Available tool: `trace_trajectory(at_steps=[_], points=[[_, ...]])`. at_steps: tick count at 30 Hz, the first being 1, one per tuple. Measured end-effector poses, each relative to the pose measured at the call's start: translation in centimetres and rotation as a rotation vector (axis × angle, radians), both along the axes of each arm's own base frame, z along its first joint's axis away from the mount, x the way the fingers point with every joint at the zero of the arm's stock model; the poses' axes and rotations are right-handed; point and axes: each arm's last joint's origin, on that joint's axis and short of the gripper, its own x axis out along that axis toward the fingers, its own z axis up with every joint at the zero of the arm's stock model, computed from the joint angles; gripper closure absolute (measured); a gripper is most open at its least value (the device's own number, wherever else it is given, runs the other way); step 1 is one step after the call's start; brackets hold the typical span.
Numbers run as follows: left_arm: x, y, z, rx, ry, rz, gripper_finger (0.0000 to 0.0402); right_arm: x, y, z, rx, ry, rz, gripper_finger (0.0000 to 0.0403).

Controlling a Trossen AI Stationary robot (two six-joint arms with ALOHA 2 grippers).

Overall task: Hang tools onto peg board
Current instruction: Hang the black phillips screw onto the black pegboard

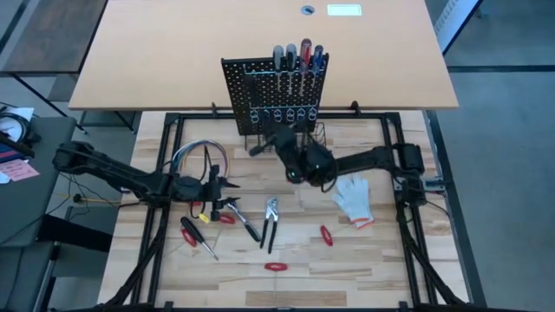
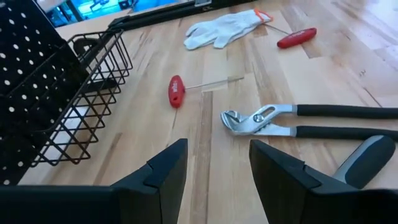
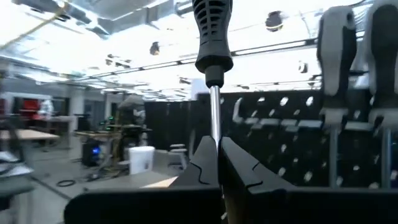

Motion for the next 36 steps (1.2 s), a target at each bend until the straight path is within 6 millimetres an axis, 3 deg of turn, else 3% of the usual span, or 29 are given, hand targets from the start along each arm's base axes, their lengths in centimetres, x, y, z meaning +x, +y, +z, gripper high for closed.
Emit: trace_trajectory(at_steps=[5, 13, 26, 36], points=[[0.0, 0.0, 0.0, 0.007, -0.003, -0.003, 0.0233, 0.4, -3.0, 1.8, 0.011, 0.003, -0.056, 0.0403], [0.0, 0.0, 0.0, 0.016, 0.0, -0.005, 0.0233, 0.3, -6.4, 2.0, 0.06, -0.022, -0.098, 0.0403], [0.0, 0.0, 0.0, 0.025, 0.004, -0.009, 0.0233, 0.5, -8.8, 0.5, 0.151, 0.055, -0.109, 0.0403], [0.0, 0.0, 0.0, 0.027, 0.006, -0.009, 0.0233, 0.6, -8.2, 0.9, 0.099, 0.047, -0.045, 0.0403]])
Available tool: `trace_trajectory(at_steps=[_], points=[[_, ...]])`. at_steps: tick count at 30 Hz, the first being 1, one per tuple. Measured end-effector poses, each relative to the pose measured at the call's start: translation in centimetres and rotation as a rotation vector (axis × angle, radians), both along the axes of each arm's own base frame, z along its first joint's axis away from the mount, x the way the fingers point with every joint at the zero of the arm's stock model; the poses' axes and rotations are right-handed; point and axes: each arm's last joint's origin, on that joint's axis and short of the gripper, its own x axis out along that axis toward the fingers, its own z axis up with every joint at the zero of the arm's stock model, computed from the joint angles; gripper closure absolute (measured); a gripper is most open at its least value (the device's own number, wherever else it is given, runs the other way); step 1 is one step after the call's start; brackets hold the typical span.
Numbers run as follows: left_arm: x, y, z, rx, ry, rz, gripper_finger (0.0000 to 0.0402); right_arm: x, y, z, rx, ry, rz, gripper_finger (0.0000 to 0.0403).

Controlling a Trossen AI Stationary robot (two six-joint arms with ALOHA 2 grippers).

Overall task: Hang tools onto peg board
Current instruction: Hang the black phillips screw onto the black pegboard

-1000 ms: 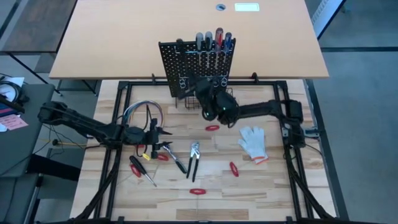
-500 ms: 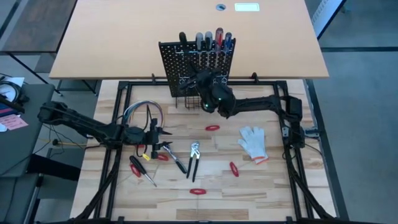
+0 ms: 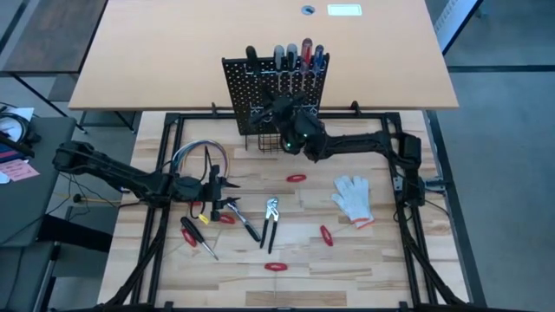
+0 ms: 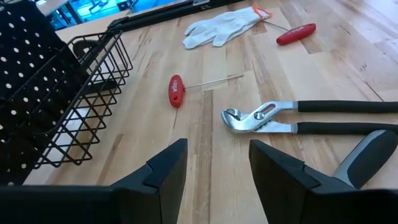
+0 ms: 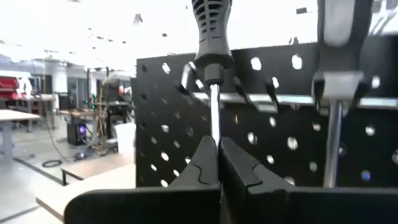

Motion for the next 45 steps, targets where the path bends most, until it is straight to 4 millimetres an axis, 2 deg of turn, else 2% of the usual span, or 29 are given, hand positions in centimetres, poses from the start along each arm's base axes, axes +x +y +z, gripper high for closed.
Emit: trace_trajectory(at_steps=[8, 18, 27, 38, 45], points=[[0.0, 0.0, 0.0, 0.0, 0.002, 0.0, 0.0233, -0.4, 1.1, 1.1, -0.077, -0.059, -0.018, 0.0403], [0.0, 0.0, 0.0, -0.001, 0.002, 0.001, 0.0233, -0.7, -0.4, 0.7, -0.016, -0.051, -0.099, 0.0403], [0.0, 0.0, 0.0, -0.002, 0.002, 0.001, 0.0233, -0.5, -1.3, -0.1, 0.039, -0.007, -0.1, 0.0401], [0.0, 0.0, 0.0, -0.002, 0.001, 0.001, 0.0233, -0.2, -2.1, -1.5, 0.101, 0.147, -0.104, 0.0367], [0.0, 0.0, 0.0, -0.002, 0.001, 0.001, 0.0233, 0.1, -2.2, -3.5, 0.139, 0.314, -0.114, 0.0336]])
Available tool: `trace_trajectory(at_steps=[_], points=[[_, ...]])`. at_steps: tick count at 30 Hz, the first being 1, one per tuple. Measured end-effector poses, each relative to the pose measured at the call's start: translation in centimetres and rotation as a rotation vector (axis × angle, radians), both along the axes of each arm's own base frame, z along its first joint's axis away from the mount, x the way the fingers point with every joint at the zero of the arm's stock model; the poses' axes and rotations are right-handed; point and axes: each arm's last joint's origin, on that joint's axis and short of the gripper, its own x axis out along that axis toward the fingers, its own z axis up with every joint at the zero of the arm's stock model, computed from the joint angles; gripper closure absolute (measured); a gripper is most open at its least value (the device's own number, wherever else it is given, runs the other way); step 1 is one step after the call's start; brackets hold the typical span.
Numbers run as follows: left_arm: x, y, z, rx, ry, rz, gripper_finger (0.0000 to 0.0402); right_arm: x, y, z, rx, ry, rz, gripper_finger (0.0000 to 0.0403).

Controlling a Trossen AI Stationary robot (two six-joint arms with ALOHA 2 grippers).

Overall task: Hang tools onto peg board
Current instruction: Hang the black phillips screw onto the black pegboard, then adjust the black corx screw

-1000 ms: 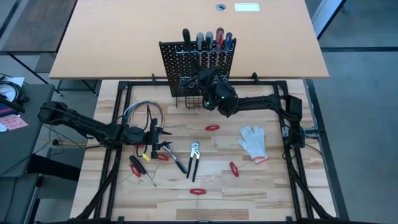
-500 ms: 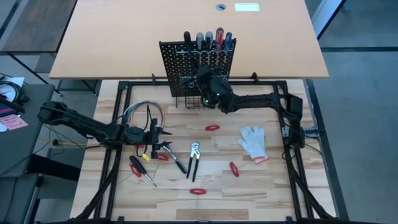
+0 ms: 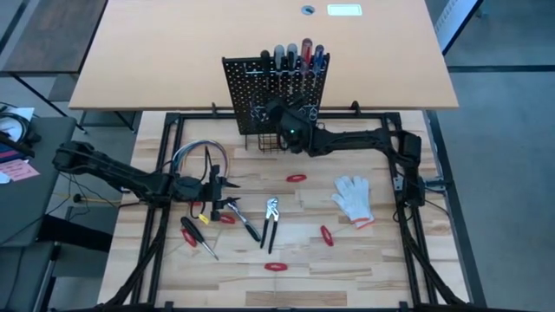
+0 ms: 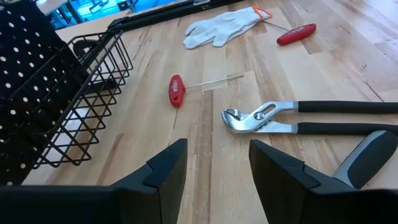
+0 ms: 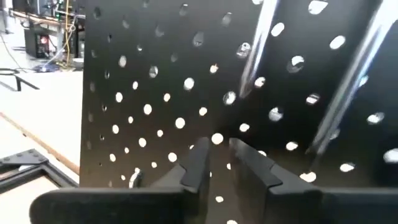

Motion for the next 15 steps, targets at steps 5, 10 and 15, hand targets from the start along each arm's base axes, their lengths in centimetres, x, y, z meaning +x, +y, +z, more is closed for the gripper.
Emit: trace_trajectory(at_steps=[5, 10, 15], points=[[0.0, 0.0, 0.0, 0.0, 0.002, 0.0, 0.0233, 0.0, 0.2, -0.5, 0.019, 0.077, 0.006, 0.0298], [0.0, 0.0, 0.0, 0.001, 0.003, 0.0, 0.0233, 0.0, 2.3, -0.2, 0.009, 0.199, 0.054, 0.026], [0.0, 0.0, -0.1, 0.001, 0.009, 0.0, 0.0233, -0.5, 5.1, 1.0, -0.002, 0.307, 0.119, 0.0228]])
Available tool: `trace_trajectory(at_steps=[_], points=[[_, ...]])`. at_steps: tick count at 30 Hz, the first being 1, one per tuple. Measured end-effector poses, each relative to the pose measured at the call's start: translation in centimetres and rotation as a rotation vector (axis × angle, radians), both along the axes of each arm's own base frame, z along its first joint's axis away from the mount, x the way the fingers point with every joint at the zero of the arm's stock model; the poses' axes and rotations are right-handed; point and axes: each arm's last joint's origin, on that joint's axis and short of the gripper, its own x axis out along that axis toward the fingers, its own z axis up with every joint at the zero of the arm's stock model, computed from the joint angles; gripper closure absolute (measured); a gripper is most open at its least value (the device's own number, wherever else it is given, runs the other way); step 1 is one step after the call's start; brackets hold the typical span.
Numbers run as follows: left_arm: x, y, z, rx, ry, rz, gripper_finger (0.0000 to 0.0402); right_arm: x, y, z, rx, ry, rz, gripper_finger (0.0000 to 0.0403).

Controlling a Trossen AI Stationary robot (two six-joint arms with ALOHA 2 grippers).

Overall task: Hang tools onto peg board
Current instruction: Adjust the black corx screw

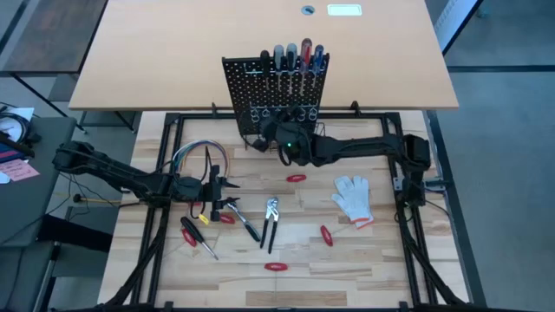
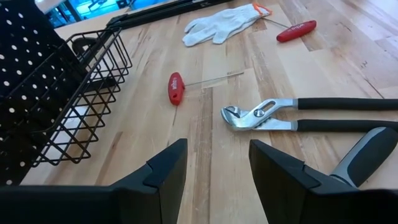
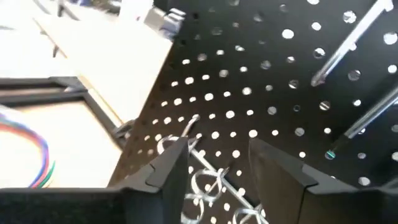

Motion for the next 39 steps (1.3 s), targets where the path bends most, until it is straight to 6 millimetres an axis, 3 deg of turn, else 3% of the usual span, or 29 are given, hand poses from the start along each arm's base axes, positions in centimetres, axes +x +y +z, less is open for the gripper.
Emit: trace_trajectory(at_steps=[4, 8, 16, 21, 27, 31, 39], points=[[0.0, 0.0, -0.1, 0.002, 0.008, 0.0, 0.0233, -0.7, 3.1, 1.0, 0.018, 0.076, 0.097, 0.0208], [0.0, 0.0, -0.1, 0.002, 0.013, 0.0, 0.0233, -1.2, 7.0, 0.7, 0.038, 0.189, 0.211, 0.0192], [-0.1, -0.1, -0.2, -0.018, 0.023, -0.024, 0.0233, -3.4, 14.4, -1.9, 0.203, 0.419, 0.417, 0.0186], [-0.1, -0.1, -0.4, -0.028, 0.038, -0.02, 0.0233, -5.4, 17.9, -5.6, 0.299, 0.466, 0.499, 0.0188], [-0.3, -0.7, -0.7, 0.005, 0.08, -0.065, 0.0233, -8.0, 19.9, -10.9, 0.426, 0.344, 0.475, 0.0188], [-0.2, -2.3, 0.7, 0.032, 0.178, -0.152, 0.0233, -9.2, 20.4, -13.2, 0.466, 0.259, 0.495, 0.0188], [-1.1, -6.3, 4.3, -0.027, 0.692, -0.268, 0.0233, -8.2, 19.6, -13.1, 0.371, 0.157, 0.566, 0.0188]])
